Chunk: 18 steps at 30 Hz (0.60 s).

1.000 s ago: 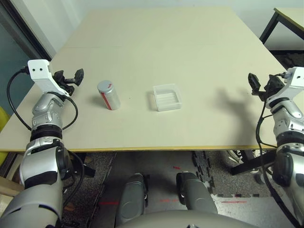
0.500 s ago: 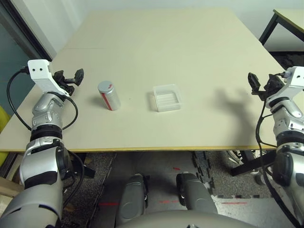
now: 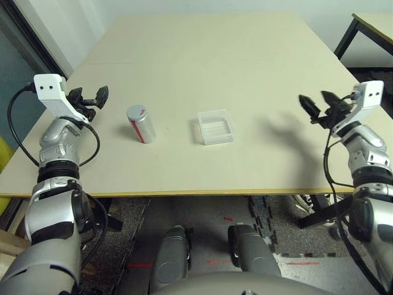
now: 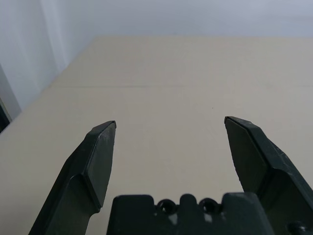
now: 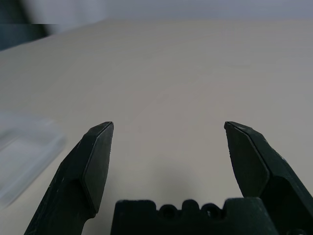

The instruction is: Pour the medicine from the bottle into the box.

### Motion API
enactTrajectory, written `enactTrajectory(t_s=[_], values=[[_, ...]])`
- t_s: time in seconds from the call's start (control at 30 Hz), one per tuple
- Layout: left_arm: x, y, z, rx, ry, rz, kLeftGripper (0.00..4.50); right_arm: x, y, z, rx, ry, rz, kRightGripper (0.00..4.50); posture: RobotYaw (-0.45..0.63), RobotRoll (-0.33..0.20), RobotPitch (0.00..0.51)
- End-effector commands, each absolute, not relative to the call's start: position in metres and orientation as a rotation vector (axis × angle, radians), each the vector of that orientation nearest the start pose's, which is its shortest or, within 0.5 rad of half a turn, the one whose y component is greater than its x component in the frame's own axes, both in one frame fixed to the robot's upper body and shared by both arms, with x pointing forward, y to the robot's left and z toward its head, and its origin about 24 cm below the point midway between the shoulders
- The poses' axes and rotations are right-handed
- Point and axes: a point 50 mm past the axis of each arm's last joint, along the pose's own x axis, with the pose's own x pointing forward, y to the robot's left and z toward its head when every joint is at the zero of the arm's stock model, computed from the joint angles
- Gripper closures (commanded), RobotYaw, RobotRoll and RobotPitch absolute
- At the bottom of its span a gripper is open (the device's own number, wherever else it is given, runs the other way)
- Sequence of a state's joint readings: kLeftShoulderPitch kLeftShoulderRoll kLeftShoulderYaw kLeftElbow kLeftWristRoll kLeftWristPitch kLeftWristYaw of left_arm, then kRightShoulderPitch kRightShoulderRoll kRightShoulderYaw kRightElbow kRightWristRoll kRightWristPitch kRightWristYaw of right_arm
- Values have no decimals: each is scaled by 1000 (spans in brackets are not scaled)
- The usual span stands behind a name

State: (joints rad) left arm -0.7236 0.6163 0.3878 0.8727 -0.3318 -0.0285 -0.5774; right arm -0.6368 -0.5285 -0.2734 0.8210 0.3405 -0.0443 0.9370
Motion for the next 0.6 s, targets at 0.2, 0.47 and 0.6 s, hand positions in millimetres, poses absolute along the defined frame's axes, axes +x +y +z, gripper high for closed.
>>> enactTrajectory(t_s=[0.2, 0.47, 0.6], values=[[327, 310, 188, -67, -214, -276, 49, 332, -256, 106, -18, 67, 784, 0, -101, 0, 88], [288, 269, 194, -81, -244, -373, 49, 335, -251, 107, -32, 80, 826, 0, -82, 0, 97], [269, 257, 185, -122, -195, -402, 49, 335, -247, 109, -35, 72, 891, 0, -76, 0, 100]])
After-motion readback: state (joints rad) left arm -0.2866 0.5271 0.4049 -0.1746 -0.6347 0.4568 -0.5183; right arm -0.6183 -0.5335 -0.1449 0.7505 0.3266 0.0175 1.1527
